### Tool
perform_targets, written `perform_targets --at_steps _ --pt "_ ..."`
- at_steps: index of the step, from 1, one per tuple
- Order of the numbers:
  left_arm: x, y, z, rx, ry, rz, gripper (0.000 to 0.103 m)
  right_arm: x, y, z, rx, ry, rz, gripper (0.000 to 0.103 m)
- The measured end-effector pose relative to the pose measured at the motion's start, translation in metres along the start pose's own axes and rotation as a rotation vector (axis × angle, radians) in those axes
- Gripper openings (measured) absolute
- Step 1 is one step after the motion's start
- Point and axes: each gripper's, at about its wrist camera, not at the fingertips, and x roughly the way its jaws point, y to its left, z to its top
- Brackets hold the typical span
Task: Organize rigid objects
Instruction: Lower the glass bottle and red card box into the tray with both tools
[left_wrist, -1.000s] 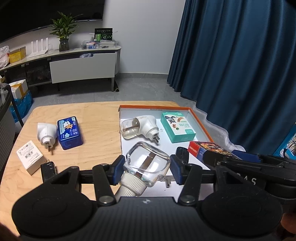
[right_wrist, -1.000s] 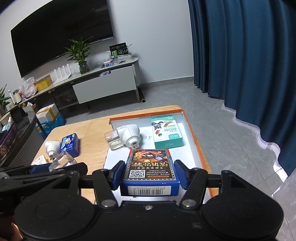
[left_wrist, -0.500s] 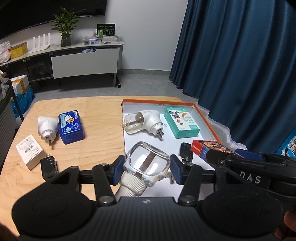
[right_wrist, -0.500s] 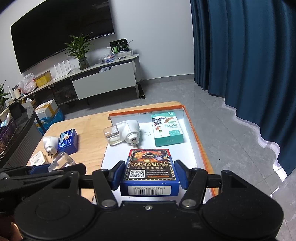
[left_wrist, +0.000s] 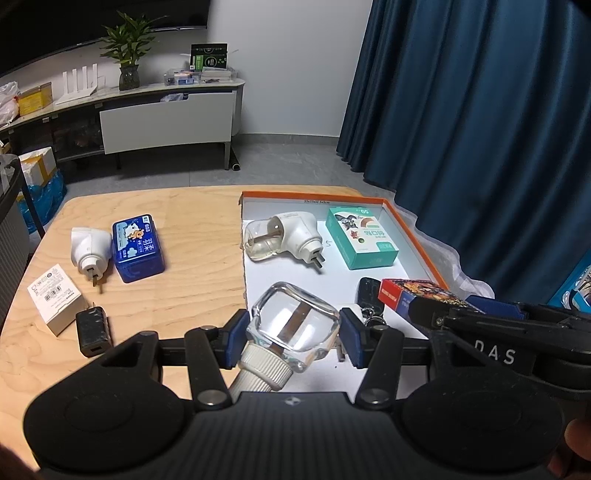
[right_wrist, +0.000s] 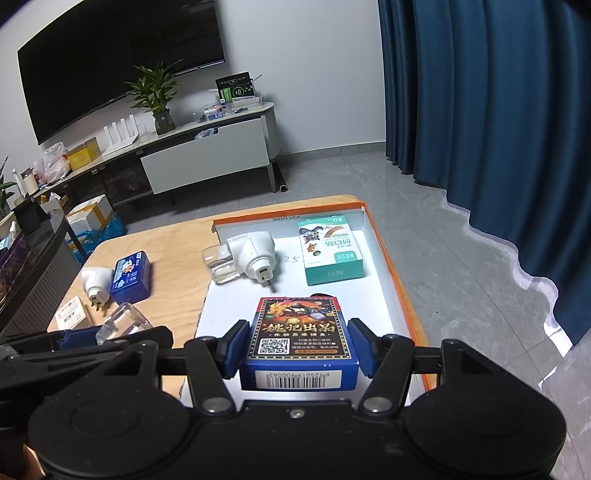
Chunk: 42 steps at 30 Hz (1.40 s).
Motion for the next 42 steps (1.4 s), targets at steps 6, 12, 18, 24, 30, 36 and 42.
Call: perform_targets --at_steps 6,12,18,24,30,36,42 --pt "0.001 0.000 -0.002 0.001 0.003 0.001 0.053 0.002 -0.001 -0.002 0.002 0.005 -0.001 0.071" --pt "0.001 0.000 -0.002 0.001 0.004 0.001 0.053 0.004 -0.001 -0.004 0.003 0.010 -0.001 0.071" --pt "0.002 0.000 -0.005 0.001 0.005 0.001 0.053 0.004 -0.001 -0.004 0.004 0.010 -0.002 0.071" --pt "0.003 0.000 -0.006 -0.001 0.010 0.002 0.053 0.005 -0.001 -0.004 0.002 0.012 -0.002 0.071" --pt "0.003 0.000 -0.006 -0.002 0.011 0.002 0.053 0.007 0.000 -0.007 0.004 0.015 0.000 0.071" --pt "0.004 0.000 -0.006 -0.002 0.011 0.003 0.053 0.008 0.000 -0.010 0.006 0.017 0.000 0.071" --pt "0.004 0.000 -0.008 -0.001 0.013 0.001 0.053 0.008 0.000 -0.010 0.005 0.017 -0.002 0.071"
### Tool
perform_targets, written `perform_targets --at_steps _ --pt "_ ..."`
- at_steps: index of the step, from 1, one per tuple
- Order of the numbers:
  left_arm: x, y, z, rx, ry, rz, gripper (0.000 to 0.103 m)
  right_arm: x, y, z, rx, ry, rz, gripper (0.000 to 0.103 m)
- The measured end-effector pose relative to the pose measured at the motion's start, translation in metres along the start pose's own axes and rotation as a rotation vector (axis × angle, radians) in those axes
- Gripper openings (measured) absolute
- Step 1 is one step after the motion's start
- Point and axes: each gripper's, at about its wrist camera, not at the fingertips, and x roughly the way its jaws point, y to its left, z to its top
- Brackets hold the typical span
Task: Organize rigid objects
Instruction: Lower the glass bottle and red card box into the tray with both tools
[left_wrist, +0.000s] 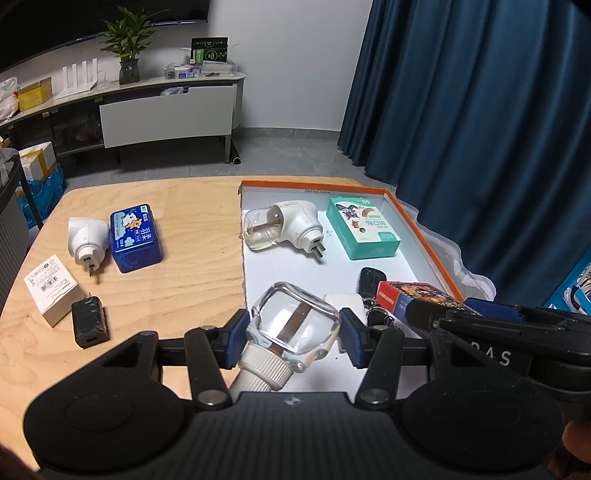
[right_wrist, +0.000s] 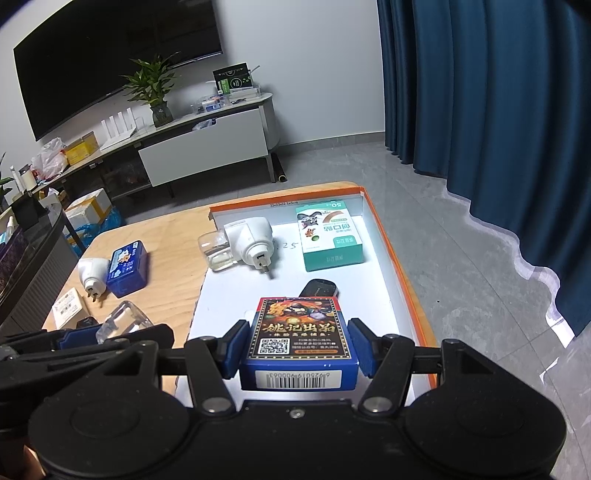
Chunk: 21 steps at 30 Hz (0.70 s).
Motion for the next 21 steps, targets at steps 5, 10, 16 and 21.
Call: perform_targets --at_steps 5,10,16,21 --pt "0.0012 -0.0006 -0.0011 0.001 0.001 -0.001 0.053 0.0013 -0.0008 -0.0017 0.001 0.002 0.000 0.071" --pt "0.0022 0.0000 -0.0018 -0.001 0.006 0.001 0.053 0.0033 -0.0023 -0.0043 0.002 0.005 -0.002 0.071" --pt "0.0041 0.0004 -0.0026 -0.003 0.012 0.001 0.053 0.0052 -0.0046 -0.0055 0.003 0.009 -0.005 0.071" --pt "0.0057 0.0008 -0.0029 -0.002 0.017 0.000 0.053 0.0059 -0.0060 -0.0068 0.007 0.014 -0.008 0.071"
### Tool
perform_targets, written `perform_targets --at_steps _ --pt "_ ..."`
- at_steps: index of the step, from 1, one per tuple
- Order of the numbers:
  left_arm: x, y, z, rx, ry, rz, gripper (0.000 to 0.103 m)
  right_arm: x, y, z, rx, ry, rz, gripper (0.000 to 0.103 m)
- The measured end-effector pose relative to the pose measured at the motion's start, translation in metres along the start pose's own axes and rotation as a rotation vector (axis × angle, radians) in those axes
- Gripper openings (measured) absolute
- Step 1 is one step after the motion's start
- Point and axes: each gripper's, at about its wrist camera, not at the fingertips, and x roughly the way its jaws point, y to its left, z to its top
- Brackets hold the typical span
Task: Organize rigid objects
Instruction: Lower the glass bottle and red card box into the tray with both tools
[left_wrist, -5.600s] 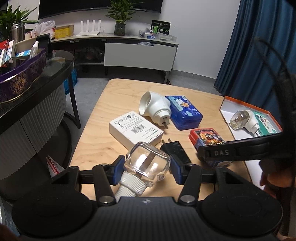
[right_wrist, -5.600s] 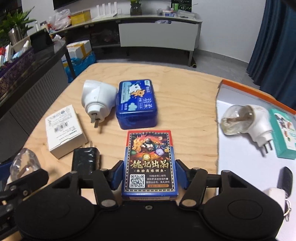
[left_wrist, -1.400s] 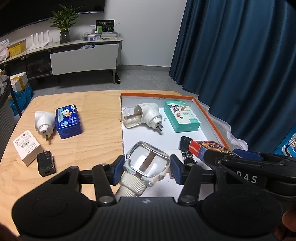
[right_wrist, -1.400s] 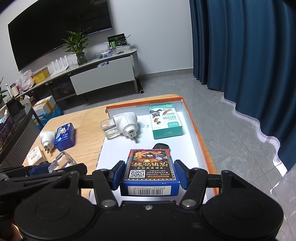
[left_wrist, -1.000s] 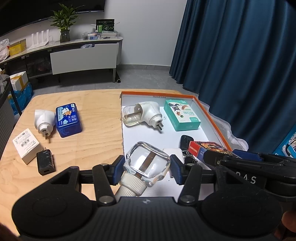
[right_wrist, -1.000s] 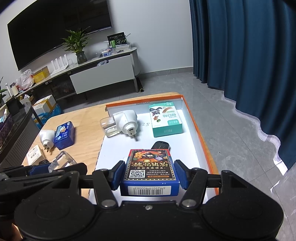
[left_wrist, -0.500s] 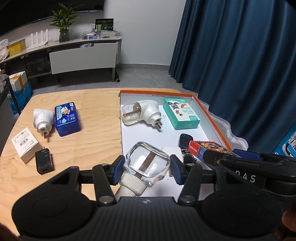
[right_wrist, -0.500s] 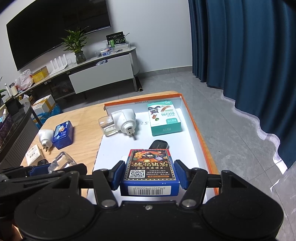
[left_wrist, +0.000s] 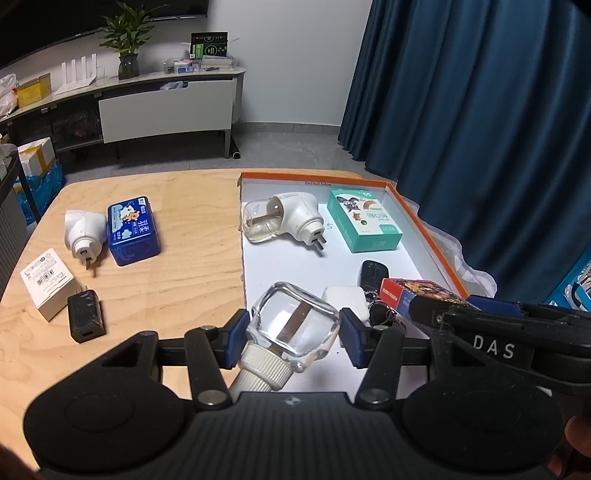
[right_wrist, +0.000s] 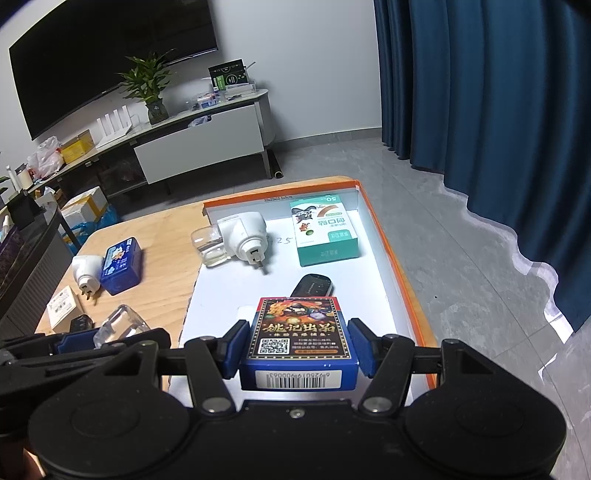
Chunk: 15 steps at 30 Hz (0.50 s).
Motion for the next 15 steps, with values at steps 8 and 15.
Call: perform_targets --at_steps 8,15 --pt "0.0014 -0.0001 -0.0011 -0.001 0.006 0.000 0.053 0.0039 -0.0005 0.0030 0.000 0.013 0.000 0.071" --pt "0.0032 -0.0001 -0.0013 -0.003 0.011 -0.001 0.053 0.0050 -0.0009 0.0040 0.002 0.016 -0.001 0.071"
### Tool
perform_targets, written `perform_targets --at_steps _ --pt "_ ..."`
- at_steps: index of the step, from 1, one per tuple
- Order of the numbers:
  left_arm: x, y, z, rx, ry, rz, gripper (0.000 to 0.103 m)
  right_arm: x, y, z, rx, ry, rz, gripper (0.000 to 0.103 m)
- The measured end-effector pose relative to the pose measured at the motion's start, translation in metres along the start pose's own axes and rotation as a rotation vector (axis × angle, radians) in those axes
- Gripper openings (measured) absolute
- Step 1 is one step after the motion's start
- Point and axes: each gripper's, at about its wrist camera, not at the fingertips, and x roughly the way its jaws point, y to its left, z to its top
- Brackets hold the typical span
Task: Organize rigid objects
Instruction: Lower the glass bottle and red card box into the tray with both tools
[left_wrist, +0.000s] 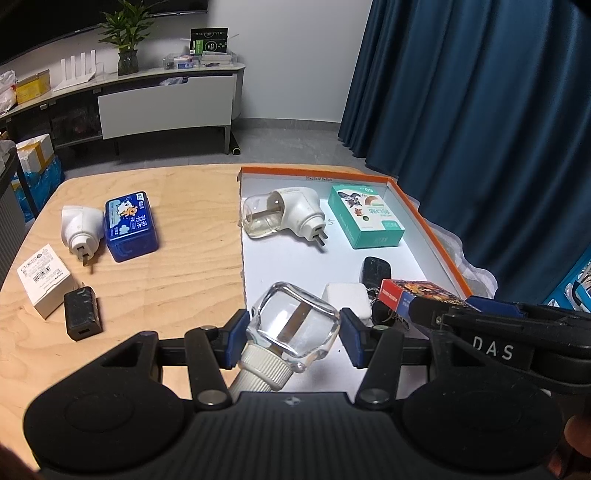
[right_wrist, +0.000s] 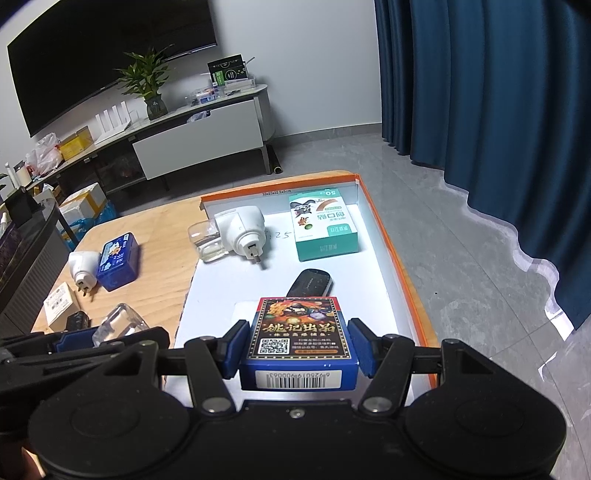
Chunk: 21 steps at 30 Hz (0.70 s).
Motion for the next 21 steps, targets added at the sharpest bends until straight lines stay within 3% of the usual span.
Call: perform_targets --at_steps 21 --pt "0.0022 -0.0027 0.0003 0.005 0.000 0.000 0.053 0.0044 -0.0046 -0.0003 0.010 0.002 -0.007 0.071"
